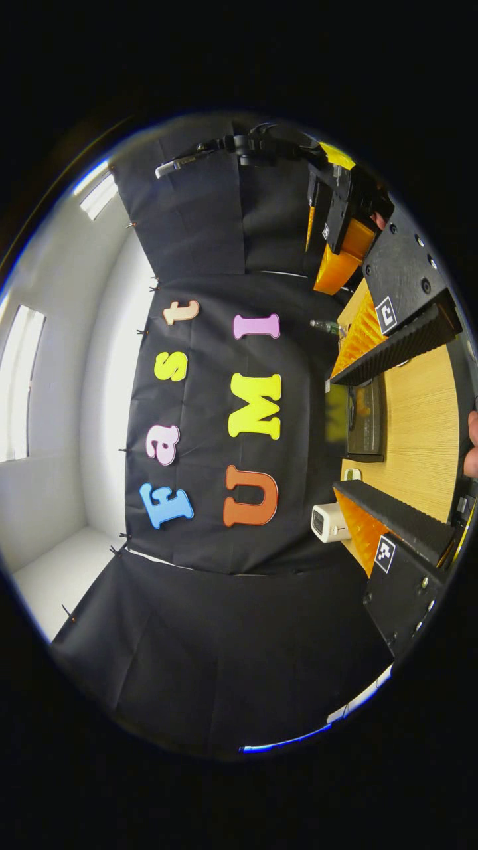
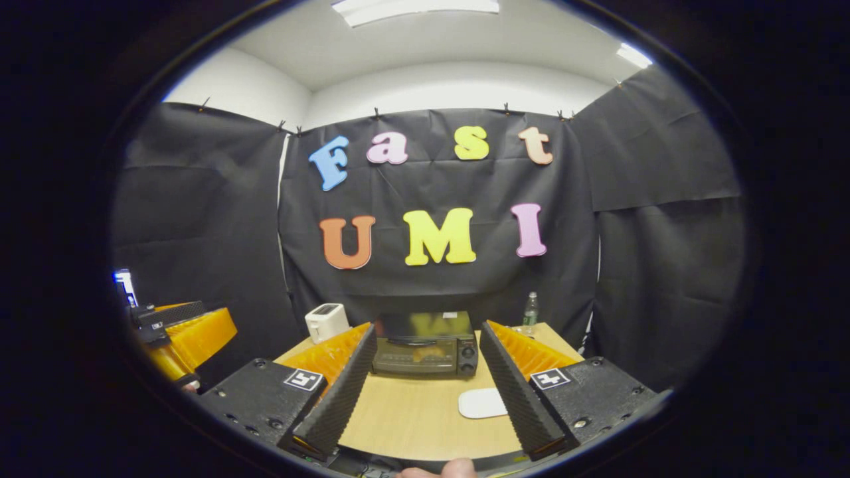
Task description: Open the electric oven with the left hand, put the food in, and close the electric oven.
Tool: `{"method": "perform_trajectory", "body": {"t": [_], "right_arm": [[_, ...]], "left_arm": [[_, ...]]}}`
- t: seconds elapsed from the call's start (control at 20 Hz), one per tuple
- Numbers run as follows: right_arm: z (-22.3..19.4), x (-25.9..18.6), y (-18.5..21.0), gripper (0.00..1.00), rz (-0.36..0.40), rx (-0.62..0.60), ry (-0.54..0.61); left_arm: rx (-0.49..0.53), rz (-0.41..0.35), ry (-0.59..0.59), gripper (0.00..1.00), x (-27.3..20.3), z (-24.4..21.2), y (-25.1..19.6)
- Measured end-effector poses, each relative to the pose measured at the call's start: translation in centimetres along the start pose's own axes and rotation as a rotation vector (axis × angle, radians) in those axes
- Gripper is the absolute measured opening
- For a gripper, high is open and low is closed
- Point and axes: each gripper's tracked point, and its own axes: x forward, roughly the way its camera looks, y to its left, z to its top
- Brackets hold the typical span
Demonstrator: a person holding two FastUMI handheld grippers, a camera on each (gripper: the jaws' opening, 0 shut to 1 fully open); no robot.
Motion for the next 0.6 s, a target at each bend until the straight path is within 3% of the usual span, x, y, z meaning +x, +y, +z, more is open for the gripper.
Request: {"method": "perform_trajectory", "body": {"t": [0.6], "right_arm": [[0.51, 0.07, 0.04, 0.99, -0.001, 0.016, -0.02]], "left_arm": [[0.014, 0.0, -0.012, 0.94, 0.14, 0.23, 0.16]]}}
